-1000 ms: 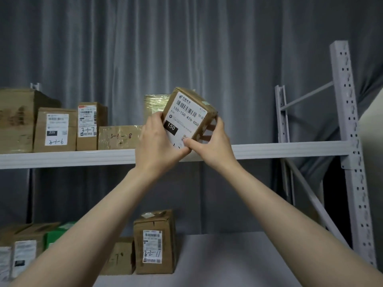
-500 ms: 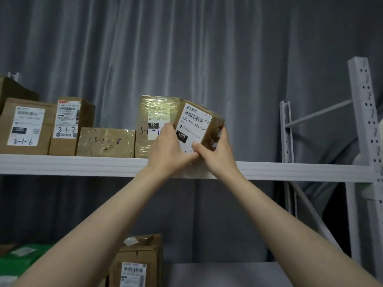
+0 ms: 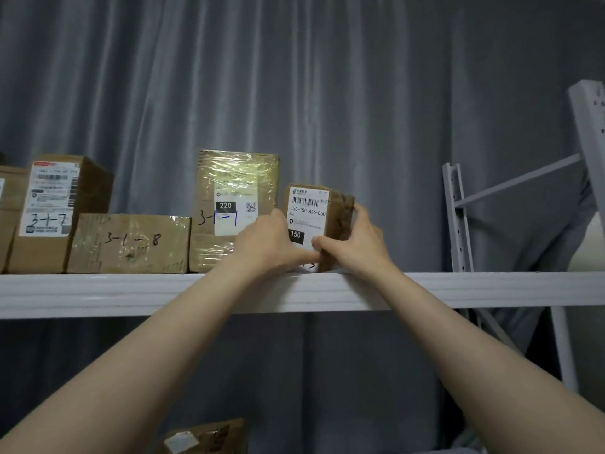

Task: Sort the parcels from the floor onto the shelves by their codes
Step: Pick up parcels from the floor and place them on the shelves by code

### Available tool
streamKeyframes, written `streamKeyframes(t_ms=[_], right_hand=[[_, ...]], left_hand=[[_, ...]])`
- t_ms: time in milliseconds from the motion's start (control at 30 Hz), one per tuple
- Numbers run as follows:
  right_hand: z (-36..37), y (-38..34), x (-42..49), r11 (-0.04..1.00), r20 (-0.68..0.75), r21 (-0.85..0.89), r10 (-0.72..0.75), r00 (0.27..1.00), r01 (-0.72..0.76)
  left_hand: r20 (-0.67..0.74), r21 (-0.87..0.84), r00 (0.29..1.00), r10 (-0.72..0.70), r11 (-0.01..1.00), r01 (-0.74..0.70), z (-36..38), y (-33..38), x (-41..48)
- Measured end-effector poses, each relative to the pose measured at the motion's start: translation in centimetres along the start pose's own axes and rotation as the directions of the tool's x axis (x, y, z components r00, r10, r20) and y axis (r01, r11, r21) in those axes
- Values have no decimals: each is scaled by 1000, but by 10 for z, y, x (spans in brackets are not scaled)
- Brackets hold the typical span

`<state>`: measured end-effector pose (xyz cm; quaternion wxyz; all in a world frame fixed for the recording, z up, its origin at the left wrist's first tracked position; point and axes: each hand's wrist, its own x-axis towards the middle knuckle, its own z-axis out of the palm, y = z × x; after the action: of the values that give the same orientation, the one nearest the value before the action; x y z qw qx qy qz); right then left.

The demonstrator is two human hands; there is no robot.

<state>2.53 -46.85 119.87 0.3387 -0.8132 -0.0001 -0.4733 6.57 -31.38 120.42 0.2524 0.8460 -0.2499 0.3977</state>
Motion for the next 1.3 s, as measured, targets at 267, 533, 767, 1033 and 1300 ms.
streamKeyframes(t_ms=[267,533,767,1033,1300], right_hand=[[10,2,40,989,130,-51,145,981,-139],[13,14,45,990,334,7,131,933,-142],[18,21,53,992,375,-49,127,918,-117],[15,22,52,986,341,-9,157,927,-164],[16,25,56,974,263,-72,227,938,-215]], left_hand=[[162,-127,983,83,990,-63,13,-17,16],[199,-272,961,194,953,-136,13,-25,16],[215,-205,968,127,975,-82,13,-25,18],[143,-89,982,123,990,-111,13,-28,17],[111,-57,987,115,992,-109,14,-30,16]])
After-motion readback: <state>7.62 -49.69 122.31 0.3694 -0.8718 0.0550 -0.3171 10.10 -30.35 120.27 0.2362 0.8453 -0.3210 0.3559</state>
